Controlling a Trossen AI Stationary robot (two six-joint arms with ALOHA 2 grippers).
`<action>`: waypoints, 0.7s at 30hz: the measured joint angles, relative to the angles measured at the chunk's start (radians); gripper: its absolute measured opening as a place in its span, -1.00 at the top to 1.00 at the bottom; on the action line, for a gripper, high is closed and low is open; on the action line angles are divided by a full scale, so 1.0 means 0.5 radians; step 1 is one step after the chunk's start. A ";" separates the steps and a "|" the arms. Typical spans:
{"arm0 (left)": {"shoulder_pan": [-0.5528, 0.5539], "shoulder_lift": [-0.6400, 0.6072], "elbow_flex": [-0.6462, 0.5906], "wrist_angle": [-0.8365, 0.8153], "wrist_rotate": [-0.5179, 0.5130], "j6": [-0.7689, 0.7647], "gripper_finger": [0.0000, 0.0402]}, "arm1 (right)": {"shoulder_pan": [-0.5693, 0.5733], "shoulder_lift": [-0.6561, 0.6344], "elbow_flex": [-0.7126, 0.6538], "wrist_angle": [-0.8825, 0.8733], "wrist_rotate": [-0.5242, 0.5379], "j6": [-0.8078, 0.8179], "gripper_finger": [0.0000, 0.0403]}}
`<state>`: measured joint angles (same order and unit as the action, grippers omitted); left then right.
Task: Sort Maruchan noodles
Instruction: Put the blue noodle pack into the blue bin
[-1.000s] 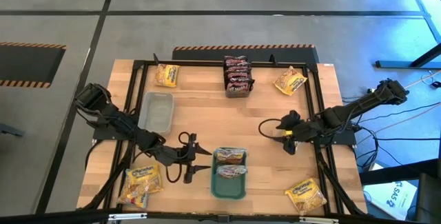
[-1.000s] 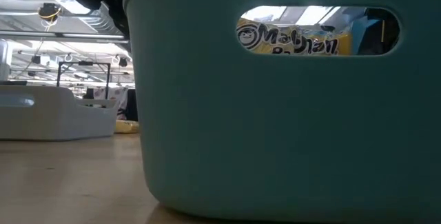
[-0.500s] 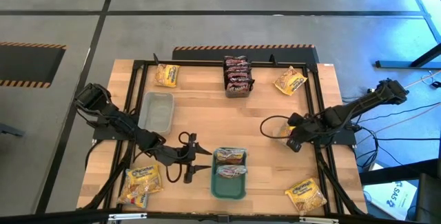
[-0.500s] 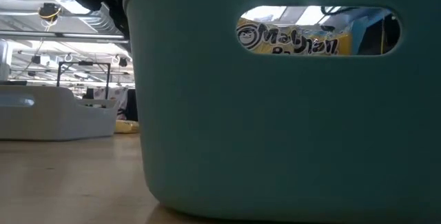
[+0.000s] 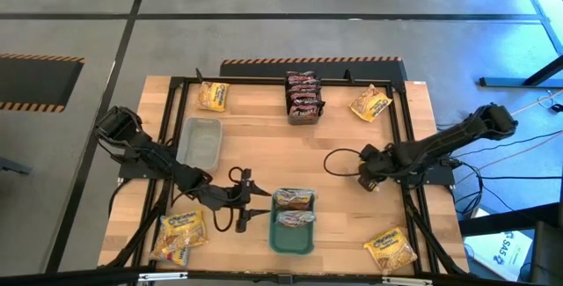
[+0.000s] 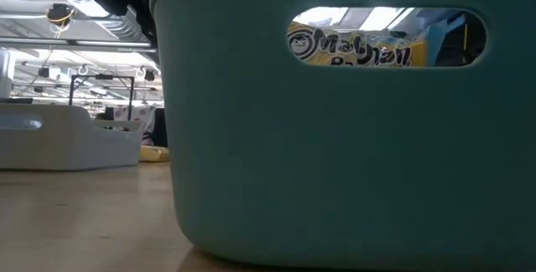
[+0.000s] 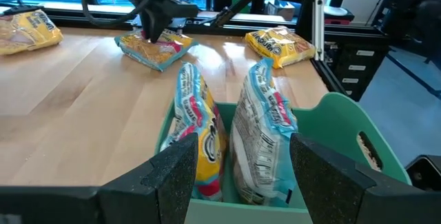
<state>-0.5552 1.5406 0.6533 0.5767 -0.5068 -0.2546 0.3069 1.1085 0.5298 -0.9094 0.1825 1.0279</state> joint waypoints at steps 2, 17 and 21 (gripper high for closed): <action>0.003 0.000 0.000 0.000 -0.001 0.000 -0.11 | -0.048 0.057 0.005 0.090 0.003 -0.115 0.63; 0.029 0.000 0.000 0.000 -0.002 0.002 -0.11 | -0.349 0.347 -0.002 1.088 0.092 -1.031 0.63; 0.028 0.000 0.000 0.000 -0.002 0.002 -0.11 | -0.432 0.419 -0.003 1.312 0.054 -1.185 0.63</action>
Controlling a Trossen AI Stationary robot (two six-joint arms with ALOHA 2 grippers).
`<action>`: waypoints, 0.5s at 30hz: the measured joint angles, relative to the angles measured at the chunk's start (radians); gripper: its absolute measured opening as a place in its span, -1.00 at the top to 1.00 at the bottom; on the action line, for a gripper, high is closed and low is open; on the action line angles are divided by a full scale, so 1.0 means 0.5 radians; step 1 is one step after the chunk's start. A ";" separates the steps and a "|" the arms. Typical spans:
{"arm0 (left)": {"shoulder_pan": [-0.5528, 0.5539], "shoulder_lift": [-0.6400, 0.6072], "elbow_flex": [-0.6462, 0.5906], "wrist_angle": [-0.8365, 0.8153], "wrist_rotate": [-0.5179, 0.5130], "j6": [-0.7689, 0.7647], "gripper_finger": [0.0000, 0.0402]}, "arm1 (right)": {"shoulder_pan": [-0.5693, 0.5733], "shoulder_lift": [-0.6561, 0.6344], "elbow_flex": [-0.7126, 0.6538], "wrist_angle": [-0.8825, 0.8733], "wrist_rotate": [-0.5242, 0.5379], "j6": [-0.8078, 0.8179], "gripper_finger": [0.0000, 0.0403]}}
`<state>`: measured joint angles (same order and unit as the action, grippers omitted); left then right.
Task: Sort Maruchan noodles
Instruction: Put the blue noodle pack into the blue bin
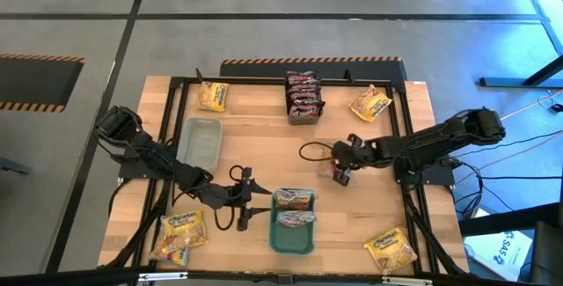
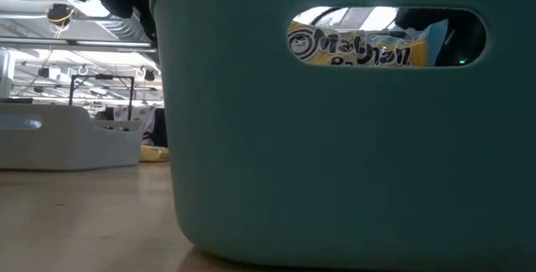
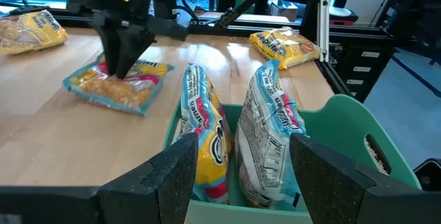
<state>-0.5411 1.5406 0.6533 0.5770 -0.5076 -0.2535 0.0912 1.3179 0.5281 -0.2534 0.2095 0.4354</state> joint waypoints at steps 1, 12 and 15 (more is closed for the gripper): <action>0.000 0.000 0.000 0.000 0.000 -0.001 -0.11 | -0.018 0.014 -0.001 0.039 -0.009 -0.039 0.63; 0.005 0.000 0.000 -0.001 0.000 -0.012 -0.11 | -0.097 0.190 0.066 0.298 -0.122 -0.308 0.63; 0.006 0.000 0.000 -0.001 0.000 -0.013 -0.11 | -0.097 0.244 0.117 0.303 -0.126 -0.371 0.63</action>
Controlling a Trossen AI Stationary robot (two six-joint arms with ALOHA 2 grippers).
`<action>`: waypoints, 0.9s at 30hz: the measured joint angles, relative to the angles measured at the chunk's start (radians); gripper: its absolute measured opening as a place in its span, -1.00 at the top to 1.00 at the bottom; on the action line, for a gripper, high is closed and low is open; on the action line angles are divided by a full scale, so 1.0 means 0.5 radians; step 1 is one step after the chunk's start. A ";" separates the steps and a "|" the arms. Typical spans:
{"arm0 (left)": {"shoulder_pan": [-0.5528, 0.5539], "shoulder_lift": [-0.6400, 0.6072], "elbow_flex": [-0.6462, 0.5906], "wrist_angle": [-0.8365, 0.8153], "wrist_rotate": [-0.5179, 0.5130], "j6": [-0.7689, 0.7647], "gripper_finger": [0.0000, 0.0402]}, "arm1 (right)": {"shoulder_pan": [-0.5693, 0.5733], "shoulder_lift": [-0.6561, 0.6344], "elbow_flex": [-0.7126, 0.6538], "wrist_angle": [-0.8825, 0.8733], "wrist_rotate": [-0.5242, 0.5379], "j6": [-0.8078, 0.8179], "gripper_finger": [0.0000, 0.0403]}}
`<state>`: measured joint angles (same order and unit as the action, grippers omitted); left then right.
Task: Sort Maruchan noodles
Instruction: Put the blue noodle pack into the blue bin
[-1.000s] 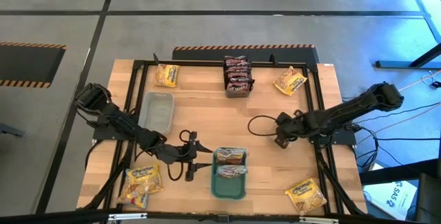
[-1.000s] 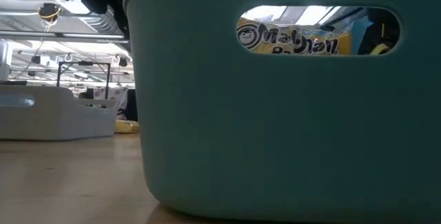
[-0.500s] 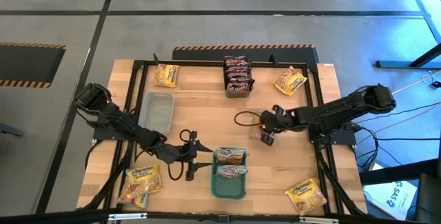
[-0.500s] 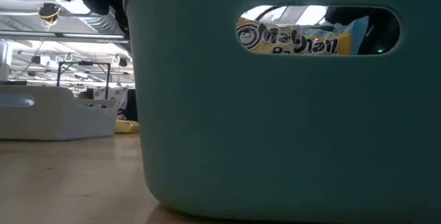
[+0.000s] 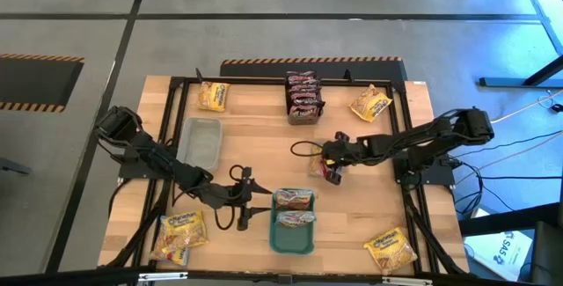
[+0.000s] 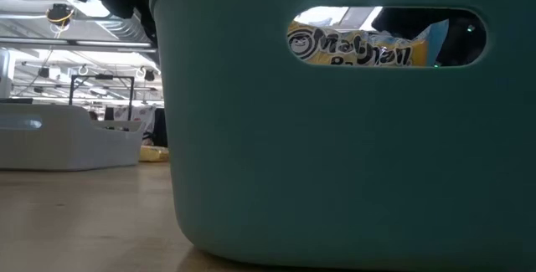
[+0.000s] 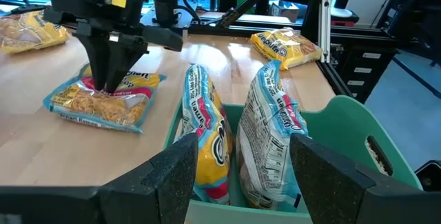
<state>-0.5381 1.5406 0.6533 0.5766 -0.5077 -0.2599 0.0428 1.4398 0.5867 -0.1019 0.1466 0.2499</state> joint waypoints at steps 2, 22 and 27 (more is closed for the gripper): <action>0.010 0.000 0.000 -0.001 0.001 -0.022 -0.11 | 0.002 0.029 0.032 0.005 -0.002 -0.050 0.63; 0.492 0.002 0.117 -0.300 0.322 -0.184 -0.11 | 0.288 -0.611 -0.022 -0.270 0.255 0.186 0.63; 0.746 0.089 0.234 -0.474 0.384 -0.068 -0.11 | 0.300 -0.942 -0.356 -0.185 0.387 0.657 0.63</action>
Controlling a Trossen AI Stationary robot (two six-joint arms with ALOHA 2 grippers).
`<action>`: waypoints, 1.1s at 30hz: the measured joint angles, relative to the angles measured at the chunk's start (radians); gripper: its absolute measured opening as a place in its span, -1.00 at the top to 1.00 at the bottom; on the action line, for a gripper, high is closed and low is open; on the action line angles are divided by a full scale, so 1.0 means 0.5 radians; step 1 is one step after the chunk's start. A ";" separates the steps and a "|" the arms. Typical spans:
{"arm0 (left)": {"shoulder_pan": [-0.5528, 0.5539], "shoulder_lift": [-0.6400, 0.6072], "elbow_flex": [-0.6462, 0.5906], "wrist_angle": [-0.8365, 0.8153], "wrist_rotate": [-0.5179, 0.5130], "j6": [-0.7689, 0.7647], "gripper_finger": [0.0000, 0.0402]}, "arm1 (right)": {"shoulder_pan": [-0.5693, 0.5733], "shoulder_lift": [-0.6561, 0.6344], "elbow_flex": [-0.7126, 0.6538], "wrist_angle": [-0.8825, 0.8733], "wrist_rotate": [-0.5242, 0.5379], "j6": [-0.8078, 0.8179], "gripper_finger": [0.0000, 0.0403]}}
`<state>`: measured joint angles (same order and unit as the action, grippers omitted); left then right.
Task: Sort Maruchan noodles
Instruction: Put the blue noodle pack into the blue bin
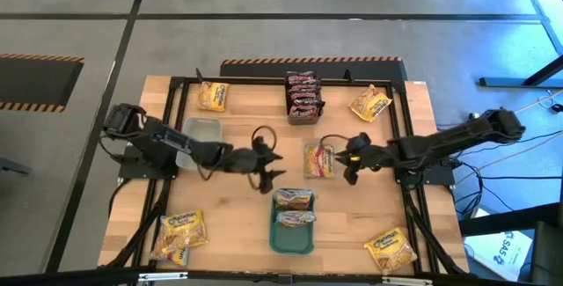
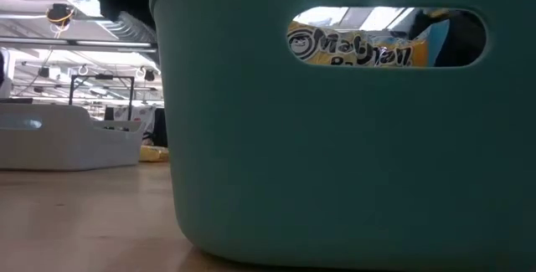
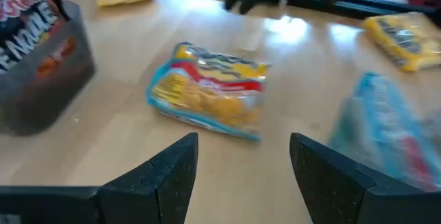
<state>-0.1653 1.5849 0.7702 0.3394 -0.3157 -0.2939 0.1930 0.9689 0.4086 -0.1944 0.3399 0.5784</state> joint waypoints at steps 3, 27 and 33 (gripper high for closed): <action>0.140 0.105 0.036 0.010 0.112 0.040 -0.11 | -0.068 -0.143 -0.133 0.027 -0.063 0.258 0.62; 0.301 0.918 0.391 0.292 0.443 0.042 -0.11 | -0.441 0.351 -0.539 1.020 -0.647 0.680 -0.59; 0.300 0.918 0.392 0.319 0.443 0.072 -0.11 | -0.440 0.623 -0.537 1.372 -0.663 0.681 -0.58</action>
<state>-0.0155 2.0438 0.9661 0.4987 -0.0944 -0.2577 -0.0269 1.2805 0.1402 0.4918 0.0086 0.9188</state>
